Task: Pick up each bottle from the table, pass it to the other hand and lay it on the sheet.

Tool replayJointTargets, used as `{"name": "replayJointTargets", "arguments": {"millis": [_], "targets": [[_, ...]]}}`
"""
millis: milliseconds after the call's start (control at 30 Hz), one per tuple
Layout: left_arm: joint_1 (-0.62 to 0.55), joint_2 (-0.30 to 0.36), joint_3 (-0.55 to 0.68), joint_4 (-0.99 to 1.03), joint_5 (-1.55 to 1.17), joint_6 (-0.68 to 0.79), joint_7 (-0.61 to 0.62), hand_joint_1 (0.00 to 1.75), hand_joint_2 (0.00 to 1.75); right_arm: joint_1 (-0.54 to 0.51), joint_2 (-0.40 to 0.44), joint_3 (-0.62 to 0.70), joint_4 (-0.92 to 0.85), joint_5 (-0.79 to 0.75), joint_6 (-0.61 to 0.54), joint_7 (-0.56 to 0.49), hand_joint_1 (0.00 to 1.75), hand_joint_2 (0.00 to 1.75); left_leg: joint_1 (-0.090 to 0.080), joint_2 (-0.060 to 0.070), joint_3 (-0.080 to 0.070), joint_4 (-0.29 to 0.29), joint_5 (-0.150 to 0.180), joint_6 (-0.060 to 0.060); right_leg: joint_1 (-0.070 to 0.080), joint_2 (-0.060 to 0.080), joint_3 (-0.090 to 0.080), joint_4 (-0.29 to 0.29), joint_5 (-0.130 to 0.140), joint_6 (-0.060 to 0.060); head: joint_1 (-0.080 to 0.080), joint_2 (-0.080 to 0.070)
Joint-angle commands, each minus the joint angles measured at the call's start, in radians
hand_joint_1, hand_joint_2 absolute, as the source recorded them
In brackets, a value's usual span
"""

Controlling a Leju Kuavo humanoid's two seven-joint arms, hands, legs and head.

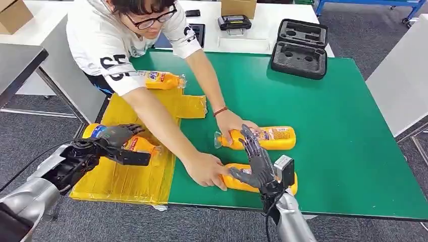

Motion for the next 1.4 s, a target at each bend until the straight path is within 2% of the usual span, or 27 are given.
{"name": "replayJointTargets", "arguments": {"millis": [33, 233, 267, 600, 800, 933, 1033, 1067, 1100, 1200, 1400], "targets": [[-0.006, -0.033, -0.015, 0.089, -0.007, -0.047, -0.02, 0.0, 1.75, -0.039, 0.002, -0.016, 0.066, 0.007, -0.012, -0.003, 0.0, 1.75, 0.0, 0.001, 0.005, -0.001, -0.001, -0.001, 0.0, 0.001, 0.004, -0.001, -0.001, -0.001, 0.0, 0.0], [-0.026, -0.008, -0.024, 0.086, 0.009, -0.081, -0.055, 0.0, 1.75, -0.041, 0.006, -0.016, 0.069, 0.009, -0.015, -0.003, 0.0, 1.75, 0.0, 0.002, 0.004, -0.001, -0.001, -0.001, 0.0, 0.002, 0.004, -0.001, -0.001, -0.001, 0.0, 0.0], [-0.027, -0.005, -0.024, 0.085, 0.011, -0.082, -0.057, 0.0, 0.0, -0.041, 0.006, -0.016, 0.069, 0.009, -0.017, -0.003, 0.0, 1.75, 0.0, 0.003, 0.006, -0.001, -0.002, -0.001, 0.0, 0.003, 0.005, -0.001, -0.001, -0.002, 0.0, 0.0], [-0.043, 0.016, -0.021, 0.058, 0.043, -0.113, -0.085, 0.0, 0.0, -0.04, 0.002, -0.013, 0.074, 0.008, -0.013, -0.003, 0.0, 1.75, 0.0, 0.002, 0.004, 0.0, -0.002, -0.001, 0.001, 0.002, 0.003, 0.0, -0.001, -0.001, 0.0, 0.0], [-0.097, 0.1, -0.04, -0.071, 0.116, -0.212, -0.106, 0.0, 0.0, -0.049, -0.005, -0.011, 0.078, 0.0, -0.009, -0.003, 0.0, 1.75, 0.002, 0.002, 0.002, 0.002, -0.002, -0.002, 0.002, 0.003, 0.002, 0.001, -0.001, -0.002, 0.0, 0.0], [-0.142, 0.065, -0.083, -0.024, 0.11, -0.221, -0.118, 0.0, 0.0, -0.072, 0.002, -0.008, 0.108, -0.003, -0.017, -0.003, 0.0, 1.75, 0.002, 0.0, 0.001, 0.002, -0.002, -0.002, 0.002, 0.0, 0.001, 0.001, -0.002, -0.002, 0.0, 0.0], [-0.156, 0.077, -0.108, -0.034, 0.11, -0.232, -0.142, 0.0, 0.0, -0.062, 0.005, -0.01, 0.096, -0.003, -0.019, -0.003, 0.0, 1.75, 0.001, -0.001, 0.001, 0.0, 0.0, -0.001, 0.001, -0.001, 0.001, 0.0, -0.001, -0.001, 0.0, 0.0], [-0.164, 0.082, -0.112, -0.04, 0.113, -0.243, -0.147, 0.0, 0.0, -0.062, 0.007, -0.011, 0.093, -0.003, -0.019, -0.003, 0.0, 1.75, 0.002, -0.001, 0.005, 0.001, -0.003, -0.002, 0.002, -0.001, 0.005, 0.0, -0.003, -0.002, 0.0, 0.0], [-0.168, 0.085, -0.113, -0.043, 0.113, -0.246, -0.149, 0.0, 0.0, -0.061, 0.008, -0.011, 0.091, -0.003, -0.019, -0.002, 0.0, 1.75, 0.002, 0.0, 0.001, 0.001, -0.001, -0.001, 0.002, 0.0, 0.001, 0.0, -0.001, -0.001, 0.0, 0.0], [-0.147, 0.122, -0.108, -0.119, 0.14, -0.238, -0.138, 0.0, 0.0, -0.05, 0.01, -0.018, 0.071, -0.002, -0.025, 0.017, 0.0, 1.75, 0.002, 0.001, 0.002, 0.002, -0.002, -0.002, 0.002, 0.001, 0.002, 0.001, -0.002, -0.002, 0.0, 0.0], [-0.107, 0.15, -0.079, -0.191, 0.192, -0.22, -0.119, 0.0, 0.0, -0.03, 0.0, -0.029, 0.051, -0.002, -0.02, 0.025, 0.0, 1.75, 0.001, 0.001, 0.003, 0.0, -0.002, -0.002, 0.001, 0.0, 0.003, 0.0, -0.002, -0.002, 0.0, 0.0]]}}
